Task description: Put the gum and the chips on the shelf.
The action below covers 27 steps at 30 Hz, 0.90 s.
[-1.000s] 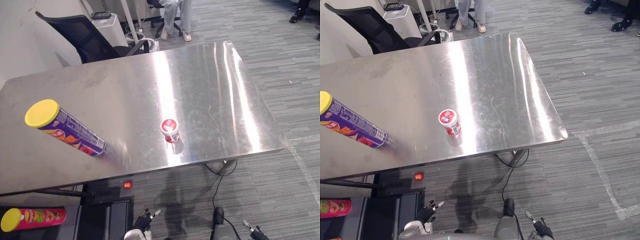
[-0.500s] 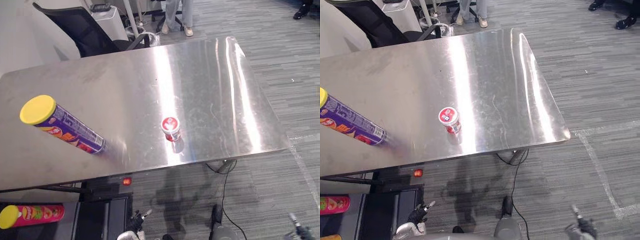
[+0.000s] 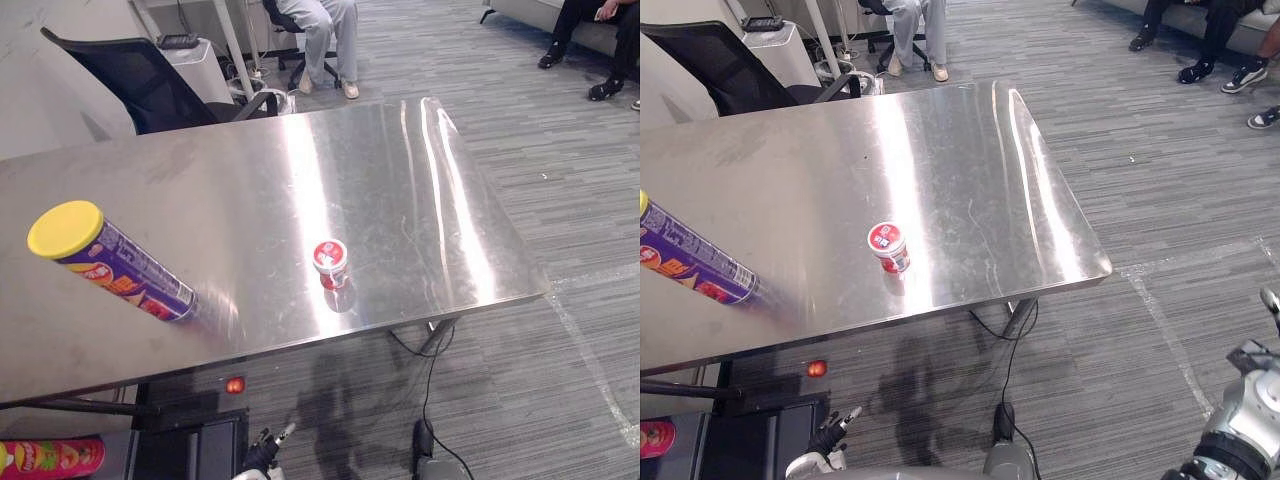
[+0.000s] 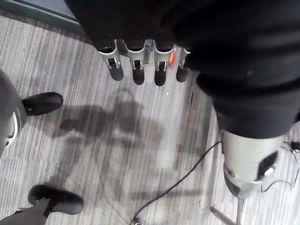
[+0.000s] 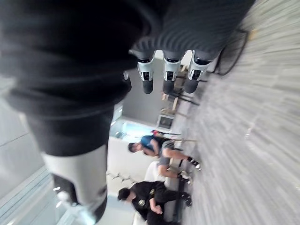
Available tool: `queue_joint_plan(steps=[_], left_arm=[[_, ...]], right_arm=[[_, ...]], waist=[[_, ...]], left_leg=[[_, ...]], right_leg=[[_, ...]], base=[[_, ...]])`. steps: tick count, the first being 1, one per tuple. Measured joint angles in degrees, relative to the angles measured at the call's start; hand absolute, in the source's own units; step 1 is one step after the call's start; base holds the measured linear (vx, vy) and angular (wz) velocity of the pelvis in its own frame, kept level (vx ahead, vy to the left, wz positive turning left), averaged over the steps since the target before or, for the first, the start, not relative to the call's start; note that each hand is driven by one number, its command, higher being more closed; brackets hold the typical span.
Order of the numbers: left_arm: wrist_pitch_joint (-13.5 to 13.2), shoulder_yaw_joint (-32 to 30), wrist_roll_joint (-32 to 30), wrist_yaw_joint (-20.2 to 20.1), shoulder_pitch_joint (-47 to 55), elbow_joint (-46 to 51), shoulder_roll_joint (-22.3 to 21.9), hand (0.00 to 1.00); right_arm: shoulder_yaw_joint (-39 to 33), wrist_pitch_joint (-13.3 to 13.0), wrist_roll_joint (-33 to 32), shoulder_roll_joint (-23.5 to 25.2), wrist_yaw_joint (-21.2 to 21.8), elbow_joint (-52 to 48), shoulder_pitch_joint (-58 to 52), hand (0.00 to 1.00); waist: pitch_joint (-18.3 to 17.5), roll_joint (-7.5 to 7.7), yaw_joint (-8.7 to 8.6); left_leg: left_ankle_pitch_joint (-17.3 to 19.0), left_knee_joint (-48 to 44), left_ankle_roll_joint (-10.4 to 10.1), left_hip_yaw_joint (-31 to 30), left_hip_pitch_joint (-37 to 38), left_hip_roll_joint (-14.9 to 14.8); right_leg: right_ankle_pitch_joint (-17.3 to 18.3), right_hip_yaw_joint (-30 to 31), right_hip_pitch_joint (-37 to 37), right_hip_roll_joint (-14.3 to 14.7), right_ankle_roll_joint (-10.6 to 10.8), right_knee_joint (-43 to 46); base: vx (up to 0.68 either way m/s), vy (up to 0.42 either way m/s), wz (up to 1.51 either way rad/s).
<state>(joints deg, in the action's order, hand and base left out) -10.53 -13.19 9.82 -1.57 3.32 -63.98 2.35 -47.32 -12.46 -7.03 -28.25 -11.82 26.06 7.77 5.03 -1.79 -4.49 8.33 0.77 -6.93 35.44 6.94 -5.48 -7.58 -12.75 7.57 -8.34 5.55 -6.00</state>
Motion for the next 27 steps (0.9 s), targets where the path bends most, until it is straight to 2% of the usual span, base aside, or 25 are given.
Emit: queue_joint_plan(steps=[4, 8, 11, 14, 20, 27], left_arm=[[0.0, 0.1, -0.7, -0.2, 0.6, 0.7, 0.0, 0.00], [0.3, 1.1, -2.2, -1.2, 0.9, 0.7, -0.2, 0.00], [0.7, 2.1, -2.3, -1.5, 0.9, 0.7, -0.7, 0.00], [0.7, 2.4, -3.9, -1.5, 0.9, 0.7, -1.1, 0.00], [0.6, 4.0, -4.4, -1.6, 0.9, 0.8, -0.4, 0.00], [0.7, 4.4, -4.4, -2.0, 1.5, 0.8, 0.8, 0.00]], right_arm=[[3.9, -0.4, 2.7, 0.3, 2.8, -9.8, -1.0, 0.00], [10.0, -0.9, 3.3, 1.1, 8.5, -21.7, -3.3, 0.00], [16.9, -3.1, 3.1, 2.1, 13.0, -29.3, -4.9, 0.00], [22.1, -3.3, 1.4, 2.4, 16.8, -31.0, -5.3, 0.00], [34.5, -3.3, 0.1, 2.2, 23.0, -32.2, -5.2, 0.00], [42.4, -3.3, -0.7, 2.1, 23.6, -32.1, -2.8, 0.00]], waist=[[0.0, -0.06, 0.04], [0.0, -0.06, 0.13], [0.0, -0.02, 0.19], [0.0, 0.11, 0.60], [0.2, 0.39, 2.84], [1.0, 1.65, 3.15]], left_leg=[[0.0, -0.2, 0.0, -0.2, -0.5, 0.1], [0.0, -0.3, 0.0, -0.3, -0.9, 0.1], [0.0, -0.3, 0.1, -0.8, -0.9, 0.1], [0.0, -0.3, 0.1, -2.3, -0.9, 0.1], [0.0, -0.3, 0.1, -3.4, -1.0, -0.1], [0.0, -0.3, 0.1, -6.6, -2.0, -0.4]], right_leg=[[-0.1, 0.0, 0.4, -0.4, 0.1, 0.0], [-0.4, 0.0, 0.8, -0.4, 0.0, 0.0], [-0.7, -0.4, 0.7, -0.6, -0.1, 0.0], [-0.8, -1.2, 0.1, -0.8, 0.0, 0.0], [-1.0, -1.6, 0.1, -0.7, -0.1, 0.0], [-1.0, -4.3, -0.6, -1.0, 0.0, -0.1]], base=[[-0.04, -0.015, 0.01], [-0.04, -0.037, -0.01], [-0.04, -0.028, 0.06], [-0.06, -0.029, 0.15], [-0.07, -0.048, 0.03], [-0.07, -0.045, 0.19]])
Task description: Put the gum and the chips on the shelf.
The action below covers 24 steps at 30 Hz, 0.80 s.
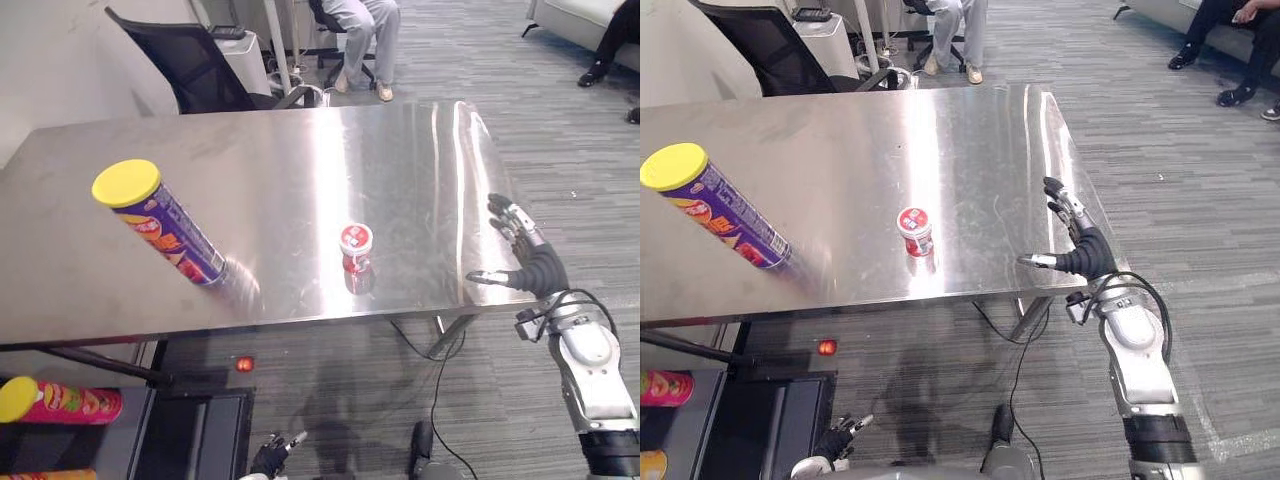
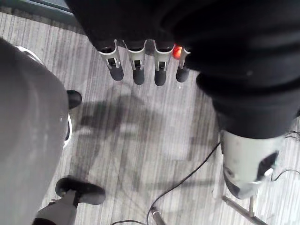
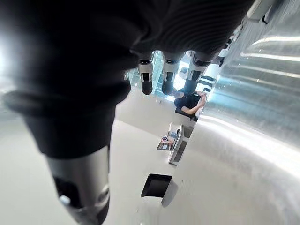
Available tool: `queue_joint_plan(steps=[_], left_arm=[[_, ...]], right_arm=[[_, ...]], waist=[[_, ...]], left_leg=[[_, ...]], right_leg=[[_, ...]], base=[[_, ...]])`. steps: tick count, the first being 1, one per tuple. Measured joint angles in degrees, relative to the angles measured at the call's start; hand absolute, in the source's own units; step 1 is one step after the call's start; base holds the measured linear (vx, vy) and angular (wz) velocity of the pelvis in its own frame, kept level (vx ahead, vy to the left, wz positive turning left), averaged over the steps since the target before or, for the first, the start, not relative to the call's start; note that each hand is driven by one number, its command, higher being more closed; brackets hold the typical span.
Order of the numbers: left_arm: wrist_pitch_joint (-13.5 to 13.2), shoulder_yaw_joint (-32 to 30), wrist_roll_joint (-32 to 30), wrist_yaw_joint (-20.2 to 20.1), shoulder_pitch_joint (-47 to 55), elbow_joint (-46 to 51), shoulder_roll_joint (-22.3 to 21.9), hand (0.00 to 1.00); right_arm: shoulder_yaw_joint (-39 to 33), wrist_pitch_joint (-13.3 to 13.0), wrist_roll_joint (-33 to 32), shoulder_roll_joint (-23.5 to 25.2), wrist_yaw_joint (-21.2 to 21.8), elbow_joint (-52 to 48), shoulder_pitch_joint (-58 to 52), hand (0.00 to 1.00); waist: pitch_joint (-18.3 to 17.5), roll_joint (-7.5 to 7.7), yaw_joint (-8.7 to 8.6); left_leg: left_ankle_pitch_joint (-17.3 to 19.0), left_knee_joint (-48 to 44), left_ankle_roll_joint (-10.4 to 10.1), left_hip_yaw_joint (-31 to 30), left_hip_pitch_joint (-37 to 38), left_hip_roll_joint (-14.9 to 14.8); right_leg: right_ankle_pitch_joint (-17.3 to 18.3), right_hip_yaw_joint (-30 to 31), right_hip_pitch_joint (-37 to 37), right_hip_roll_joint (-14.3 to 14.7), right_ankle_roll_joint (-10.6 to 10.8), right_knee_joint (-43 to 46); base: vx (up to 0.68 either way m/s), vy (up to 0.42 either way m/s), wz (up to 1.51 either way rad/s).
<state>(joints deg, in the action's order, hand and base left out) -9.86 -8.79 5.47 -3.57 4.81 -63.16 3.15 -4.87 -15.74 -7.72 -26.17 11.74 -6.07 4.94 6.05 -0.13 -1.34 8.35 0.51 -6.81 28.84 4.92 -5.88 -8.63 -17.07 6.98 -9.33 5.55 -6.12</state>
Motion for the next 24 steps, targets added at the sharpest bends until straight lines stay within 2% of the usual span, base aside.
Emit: queue_joint_plan(steps=[6, 13, 24], left_arm=[[0.0, 0.0, 0.0, 0.1, 0.0, 0.4, 0.1, 0.00], [0.0, 0.1, 0.0, 0.8, -0.2, 0.6, -0.2, 0.00], [0.0, 0.6, 0.0, 0.9, -0.8, 2.3, -0.3, 0.00]], right_arm=[[3.9, 0.1, 0.1, 0.0, -0.2, 0.9, 2.1, 0.00], [6.8, 0.6, 0.5, 0.3, -1.9, 7.7, 6.6, 0.00], [10.1, 1.3, 0.5, 2.0, -3.6, 13.8, 12.8, 0.00]], waist=[[0.1, 0.08, 0.39], [0.4, -0.20, 1.58], [3.2, -0.41, 2.68]], left_leg=[[0.0, 0.0, 0.0, -1.5, -0.7, -0.5], [0.0, -0.2, 0.0, -2.6, -0.7, -0.5], [0.0, -0.2, 0.0, -3.2, -0.7, -0.3]], right_leg=[[0.0, -1.5, 0.0, 0.2, 0.0, 0.0], [0.0, -2.7, -0.8, 0.0, 0.0, 0.0], [0.0, -3.3, -1.3, -0.3, 0.0, -0.1]], base=[[-0.02, -0.046, 0.13], [0.00, -0.025, 0.07], [-0.01, -0.008, 0.02]])
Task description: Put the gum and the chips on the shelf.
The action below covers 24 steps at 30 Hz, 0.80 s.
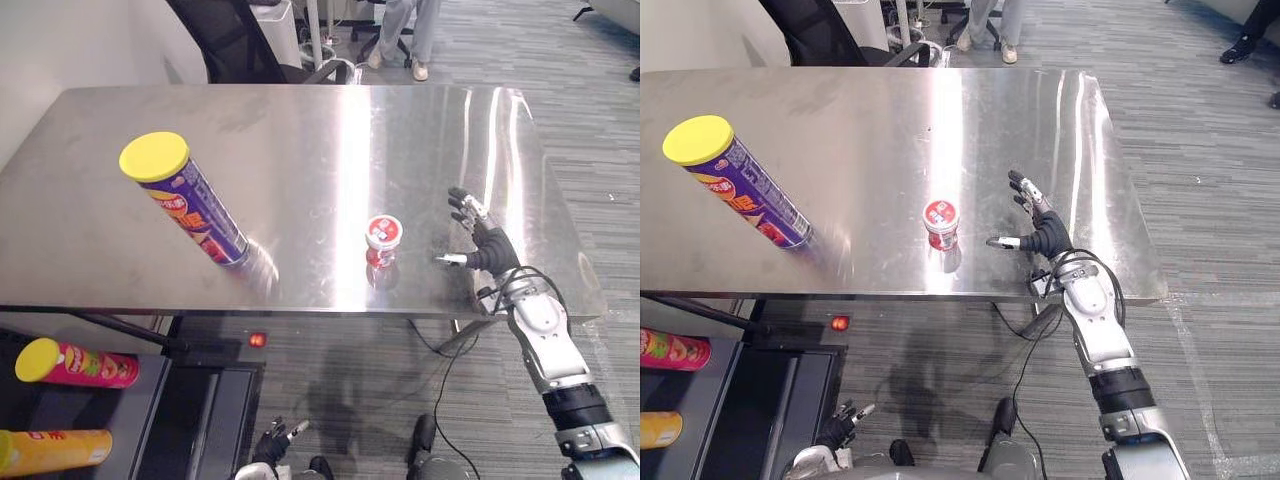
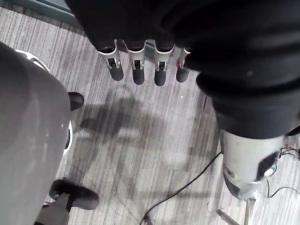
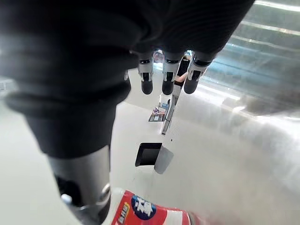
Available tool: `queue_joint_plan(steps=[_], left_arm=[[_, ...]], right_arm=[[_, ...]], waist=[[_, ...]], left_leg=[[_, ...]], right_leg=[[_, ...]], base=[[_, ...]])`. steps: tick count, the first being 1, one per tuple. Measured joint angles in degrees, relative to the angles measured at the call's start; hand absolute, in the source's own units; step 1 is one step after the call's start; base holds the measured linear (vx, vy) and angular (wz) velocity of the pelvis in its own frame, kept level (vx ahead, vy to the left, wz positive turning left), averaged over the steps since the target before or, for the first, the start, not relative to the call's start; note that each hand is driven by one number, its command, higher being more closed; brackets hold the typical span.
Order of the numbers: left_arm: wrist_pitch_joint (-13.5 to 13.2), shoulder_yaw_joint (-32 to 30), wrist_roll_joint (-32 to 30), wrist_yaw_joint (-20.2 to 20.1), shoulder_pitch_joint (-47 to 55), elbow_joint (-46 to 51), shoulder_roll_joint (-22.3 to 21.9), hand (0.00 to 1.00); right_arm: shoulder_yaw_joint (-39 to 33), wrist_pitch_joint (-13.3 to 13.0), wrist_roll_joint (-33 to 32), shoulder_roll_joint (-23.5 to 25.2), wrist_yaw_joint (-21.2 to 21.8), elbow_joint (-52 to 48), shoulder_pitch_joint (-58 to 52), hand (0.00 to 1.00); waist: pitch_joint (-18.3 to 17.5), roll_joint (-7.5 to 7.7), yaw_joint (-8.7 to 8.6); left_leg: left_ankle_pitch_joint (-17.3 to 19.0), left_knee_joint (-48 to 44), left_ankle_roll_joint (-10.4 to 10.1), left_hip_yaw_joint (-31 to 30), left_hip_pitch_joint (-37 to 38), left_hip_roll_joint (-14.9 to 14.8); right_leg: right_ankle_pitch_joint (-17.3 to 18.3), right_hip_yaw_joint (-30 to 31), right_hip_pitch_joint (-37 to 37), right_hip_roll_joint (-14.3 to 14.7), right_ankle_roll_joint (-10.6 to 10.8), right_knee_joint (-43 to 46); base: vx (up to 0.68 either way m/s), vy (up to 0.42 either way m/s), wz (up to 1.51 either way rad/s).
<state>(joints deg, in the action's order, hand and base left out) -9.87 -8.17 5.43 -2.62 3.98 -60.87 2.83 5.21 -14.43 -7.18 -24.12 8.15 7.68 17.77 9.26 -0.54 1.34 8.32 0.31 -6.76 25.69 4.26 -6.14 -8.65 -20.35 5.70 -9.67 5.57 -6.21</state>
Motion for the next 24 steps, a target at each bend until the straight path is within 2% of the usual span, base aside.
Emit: queue_joint_plan(steps=[8, 17, 19, 24], left_arm=[[0.0, 0.0, 0.0, 0.1, -0.3, 0.1, 0.0, 0.00], [0.0, -0.1, 0.0, 0.1, -0.4, 0.5, 0.0, 0.00], [0.0, -0.1, 0.0, 0.1, -0.4, 0.6, -0.1, 0.00], [0.0, -0.1, 0.0, 0.2, -0.5, 0.6, -0.1, 0.00]], right_arm=[[2.5, 0.1, 0.0, 1.0, 0.1, 0.0, 2.1, 0.00], [6.5, 0.1, -1.3, 1.7, 2.1, 0.0, 2.6, 0.00], [6.6, 0.2, -2.1, 1.8, 2.6, 0.0, 2.7, 0.00], [6.9, 0.3, -2.9, 2.1, 3.0, 0.0, 2.8, 0.00]], waist=[[0.5, 0.23, 0.38], [1.0, 0.41, 0.46], [1.3, 0.13, 0.47], [1.7, 0.21, 0.52]], left_leg=[[0.0, 0.1, 0.1, -1.2, -0.2, 0.6], [0.0, 0.2, 0.0, -1.3, 0.0, 0.7], [0.0, 0.1, 0.1, -1.3, 0.0, 0.4], [0.0, -0.5, 0.1, -1.3, 0.6, 0.7]], right_leg=[[-0.1, -0.9, -0.2, -0.4, 0.1, 0.0], [-0.1, -1.1, -0.4, -0.5, 0.1, 0.0], [-0.9, -1.1, -0.4, -0.4, -0.7, 0.0], [-2.3, -1.2, -1.1, -0.5, 0.0, 0.0]], base=[[-0.02, -0.025, 0.06], [0.00, -0.008, 0.01], [0.00, -0.009, -0.02], [0.00, -0.002, -0.01]])
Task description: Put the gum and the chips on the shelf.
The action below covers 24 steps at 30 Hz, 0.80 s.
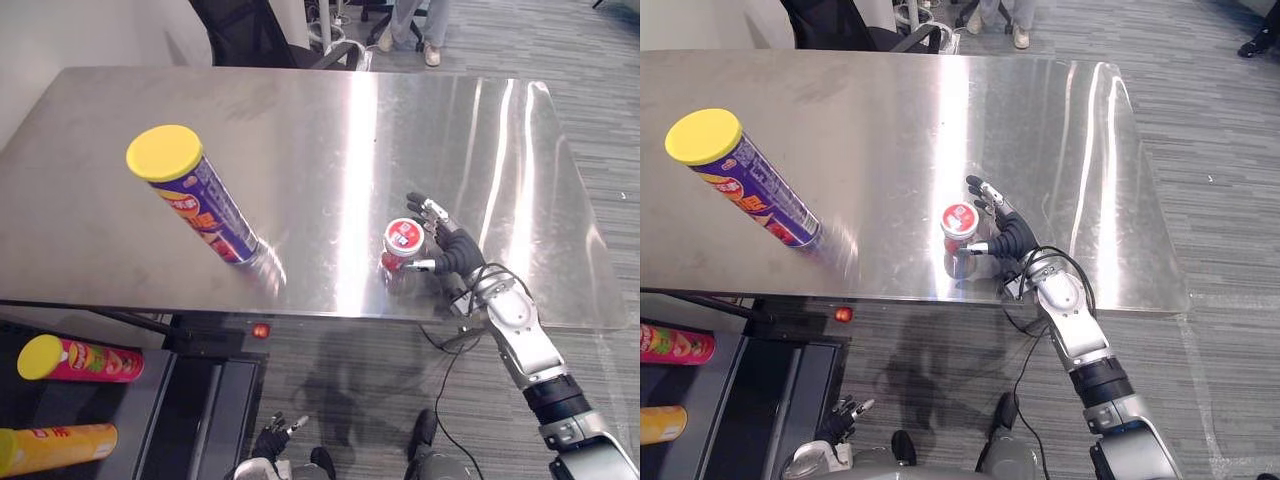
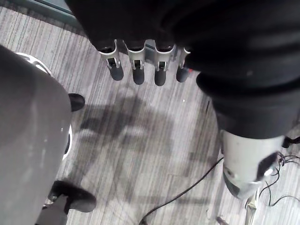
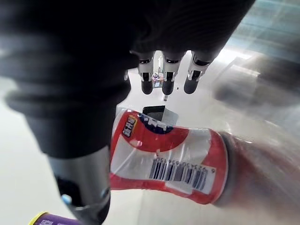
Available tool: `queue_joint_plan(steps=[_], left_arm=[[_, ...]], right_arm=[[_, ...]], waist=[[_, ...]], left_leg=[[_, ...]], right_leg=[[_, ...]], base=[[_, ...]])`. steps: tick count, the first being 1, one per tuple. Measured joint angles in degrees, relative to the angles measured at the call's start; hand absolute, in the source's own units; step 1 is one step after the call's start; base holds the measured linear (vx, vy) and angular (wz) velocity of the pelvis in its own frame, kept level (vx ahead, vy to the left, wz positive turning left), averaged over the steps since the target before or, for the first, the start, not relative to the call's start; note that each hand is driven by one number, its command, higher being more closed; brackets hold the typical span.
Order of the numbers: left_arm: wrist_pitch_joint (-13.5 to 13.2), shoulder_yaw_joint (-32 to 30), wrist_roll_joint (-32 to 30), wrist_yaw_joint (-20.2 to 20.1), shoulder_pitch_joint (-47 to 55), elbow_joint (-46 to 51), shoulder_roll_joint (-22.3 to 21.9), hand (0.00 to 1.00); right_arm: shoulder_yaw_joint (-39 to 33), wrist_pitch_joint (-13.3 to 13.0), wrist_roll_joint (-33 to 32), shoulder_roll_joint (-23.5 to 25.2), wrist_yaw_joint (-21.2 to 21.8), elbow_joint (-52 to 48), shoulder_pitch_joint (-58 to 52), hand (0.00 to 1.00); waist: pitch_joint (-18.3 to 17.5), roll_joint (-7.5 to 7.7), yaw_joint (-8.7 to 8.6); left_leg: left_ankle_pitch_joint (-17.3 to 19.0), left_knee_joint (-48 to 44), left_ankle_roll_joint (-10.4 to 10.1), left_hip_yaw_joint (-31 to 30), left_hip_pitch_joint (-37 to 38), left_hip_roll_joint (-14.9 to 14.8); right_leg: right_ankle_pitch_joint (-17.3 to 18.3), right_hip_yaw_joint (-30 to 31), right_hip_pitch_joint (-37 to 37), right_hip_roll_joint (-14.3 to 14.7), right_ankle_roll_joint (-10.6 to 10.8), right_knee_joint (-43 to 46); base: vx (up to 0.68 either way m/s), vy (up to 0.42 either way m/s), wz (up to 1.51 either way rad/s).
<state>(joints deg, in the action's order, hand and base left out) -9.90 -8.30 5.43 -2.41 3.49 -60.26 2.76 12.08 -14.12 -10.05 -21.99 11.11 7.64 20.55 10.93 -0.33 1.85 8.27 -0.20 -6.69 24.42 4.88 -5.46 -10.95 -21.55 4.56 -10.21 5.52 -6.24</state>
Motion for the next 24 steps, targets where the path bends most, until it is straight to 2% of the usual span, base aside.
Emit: queue_joint_plan(steps=[10, 11, 16, 17, 18, 19, 20, 21, 24], left_arm=[[0.1, 0.0, 0.0, 0.1, 0.0, 0.8, 0.0, 0.00], [0.1, 0.0, 0.0, 0.1, 0.0, 0.9, 0.0, 0.00], [0.1, 0.1, -0.1, 0.3, -0.1, 1.1, 0.0, 0.00], [0.0, -0.1, -0.1, 0.4, -0.1, 1.2, 0.1, 0.00], [-0.3, -0.8, 0.0, 0.2, -0.5, 1.7, 0.7, 0.00], [-0.6, -0.9, -0.1, 0.5, -0.7, 1.8, 1.1, 0.00], [-0.6, -0.2, -0.2, 0.8, -0.2, 1.9, 0.4, 0.00], [-0.6, -0.1, 0.0, 1.2, 0.2, 2.1, -0.3, 0.00], [-0.6, 0.1, 0.0, 1.3, -0.5, 2.1, 1.9, 0.00]], right_arm=[[0.7, 0.4, 0.0, 0.6, -0.8, 0.0, 0.2, 0.00], [0.9, 0.4, 0.0, 0.6, -0.9, 0.0, 0.3, 1.00], [2.0, 1.0, 0.0, 0.7, -1.5, 0.0, 0.5, 1.00], [2.0, 1.1, 0.0, 0.8, -1.8, 0.0, 0.6, 1.00], [2.0, 1.4, 0.1, 2.0, -2.0, 0.1, 1.0, 1.00], [2.0, 1.4, 0.1, 2.7, -2.0, 0.4, 1.4, 1.00], [1.9, 1.5, 0.1, 1.7, -2.0, 0.8, 2.8, 1.00], [2.1, 1.5, 0.1, 2.2, -1.9, 1.1, 3.3, 1.00], [2.1, 1.4, 0.1, 5.7, -1.8, 1.1, 3.3, 1.00]], waist=[[0.4, -0.17, 0.20], [0.5, -0.16, 0.22], [0.5, -0.21, 0.53], [0.5, -0.09, 0.56], [1.7, 2.03, 0.85], [1.9, 2.43, 0.83], [1.3, -1.08, 0.15], [1.3, -1.86, 1.36], [1.7, 0.90, 2.26]], left_leg=[[0.0, -2.6, 0.0, 0.0, -0.7, -0.1], [0.0, -3.3, 0.0, 0.0, -0.8, 0.0], [-0.1, -8.0, 0.0, -0.1, -2.0, 0.2], [-0.1, -12.4, 0.0, -0.2, -4.1, 0.1], [1.1, -20.7, 0.3, -0.3, -9.4, -0.4], [3.8, -17.3, 1.2, -0.2, -9.7, 0.5], [-6.2, -0.8, 1.9, -0.6, -7.8, -0.7], [-6.8, 0.6, 2.2, -0.2, -7.1, -1.5], [-6.9, 1.0, 2.2, -0.2, -7.1, -1.1]], right_leg=[[-3.0, -0.2, -0.1, -0.4, -1.4, 0.0], [-3.0, -0.2, -0.2, -0.6, -1.4, 0.0], [-3.5, -0.6, -1.1, -1.7, -2.0, 0.0], [-4.2, -0.7, -1.0, -2.9, -2.9, 0.1], [-4.8, -0.1, -1.3, -5.6, -3.5, 0.1], [-4.8, 0.3, -1.4, -6.6, -3.5, 0.1], [-5.6, -1.0, -1.8, -4.7, -2.3, 0.1], [-5.1, -1.0, -1.8, -4.4, -1.2, 0.1], [-5.1, -1.5, -1.8, -4.7, -1.2, 0.1]], base=[[0.01, -0.005, 0.00], [0.05, -0.017, -0.01], [0.07, -0.013, -0.02], [0.09, 0.039, 0.16], [0.07, 0.043, 0.22], [0.01, 0.040, 0.24], [0.01, 0.093, -0.04], [0.03, 0.119, -0.10], [0.04, 0.085, 0.01]])
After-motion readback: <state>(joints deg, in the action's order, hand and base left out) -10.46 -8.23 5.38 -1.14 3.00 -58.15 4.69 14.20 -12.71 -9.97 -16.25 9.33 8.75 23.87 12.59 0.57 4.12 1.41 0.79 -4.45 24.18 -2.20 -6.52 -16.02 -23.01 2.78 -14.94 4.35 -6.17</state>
